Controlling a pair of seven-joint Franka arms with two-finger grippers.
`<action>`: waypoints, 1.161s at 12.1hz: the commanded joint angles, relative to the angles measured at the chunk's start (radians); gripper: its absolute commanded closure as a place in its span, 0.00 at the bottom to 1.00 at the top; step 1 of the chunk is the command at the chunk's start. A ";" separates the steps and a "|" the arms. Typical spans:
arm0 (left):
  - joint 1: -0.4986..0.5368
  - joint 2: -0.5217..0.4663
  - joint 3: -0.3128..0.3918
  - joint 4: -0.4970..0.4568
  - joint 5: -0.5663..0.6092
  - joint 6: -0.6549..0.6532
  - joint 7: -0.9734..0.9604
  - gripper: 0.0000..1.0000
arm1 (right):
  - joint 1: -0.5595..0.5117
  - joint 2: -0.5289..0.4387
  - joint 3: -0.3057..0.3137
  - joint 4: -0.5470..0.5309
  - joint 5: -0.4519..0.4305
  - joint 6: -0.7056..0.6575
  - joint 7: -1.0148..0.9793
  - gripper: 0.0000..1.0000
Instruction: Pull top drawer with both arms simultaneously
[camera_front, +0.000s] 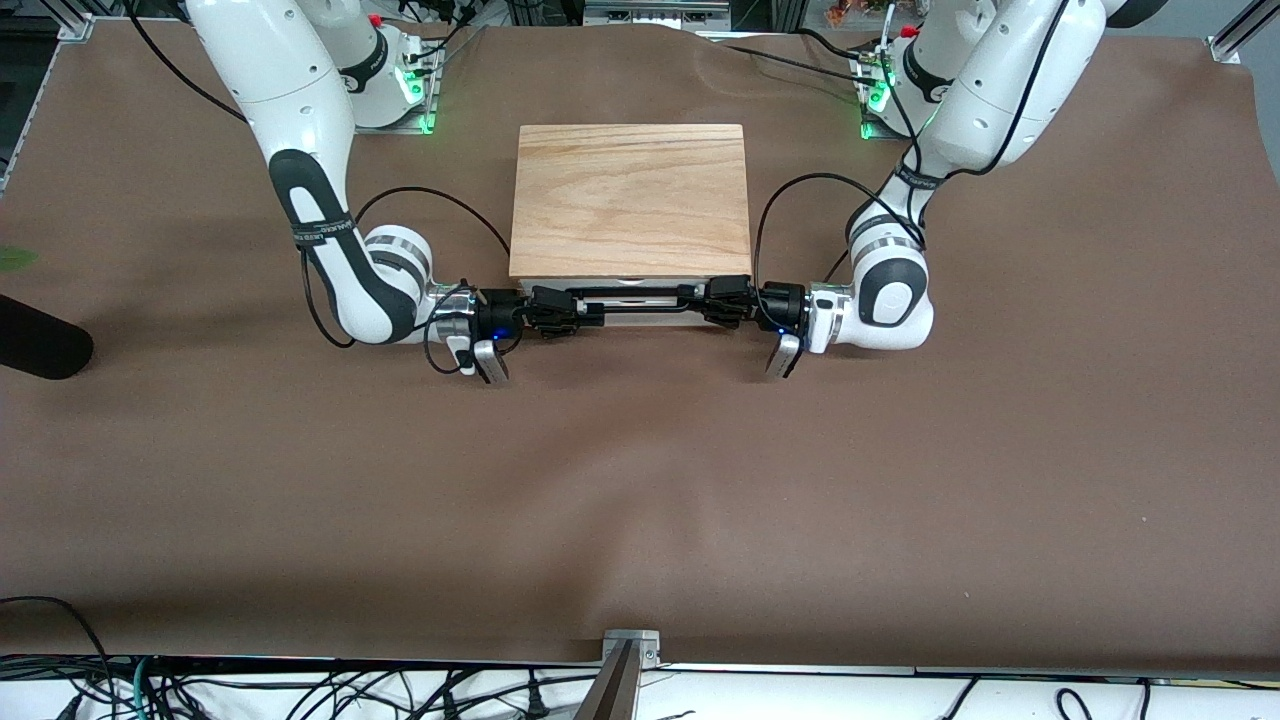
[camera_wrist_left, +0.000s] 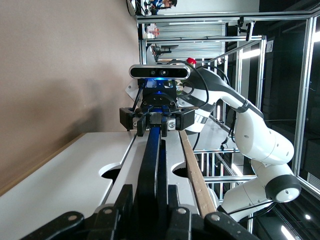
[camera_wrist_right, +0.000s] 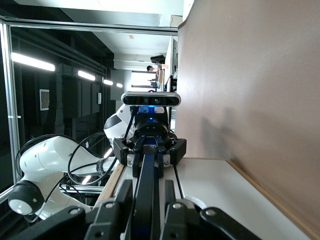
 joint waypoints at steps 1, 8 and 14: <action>-0.013 0.011 -0.003 -0.002 -0.009 0.020 0.006 1.00 | 0.002 -0.053 0.013 -0.092 0.006 -0.005 -0.034 0.66; -0.013 0.011 -0.003 0.001 -0.010 0.026 0.005 1.00 | 0.002 -0.099 0.031 -0.161 0.003 -0.008 -0.056 0.65; -0.015 0.011 -0.003 0.010 -0.010 0.045 -0.018 1.00 | 0.000 -0.096 0.034 -0.155 0.003 -0.006 -0.061 0.89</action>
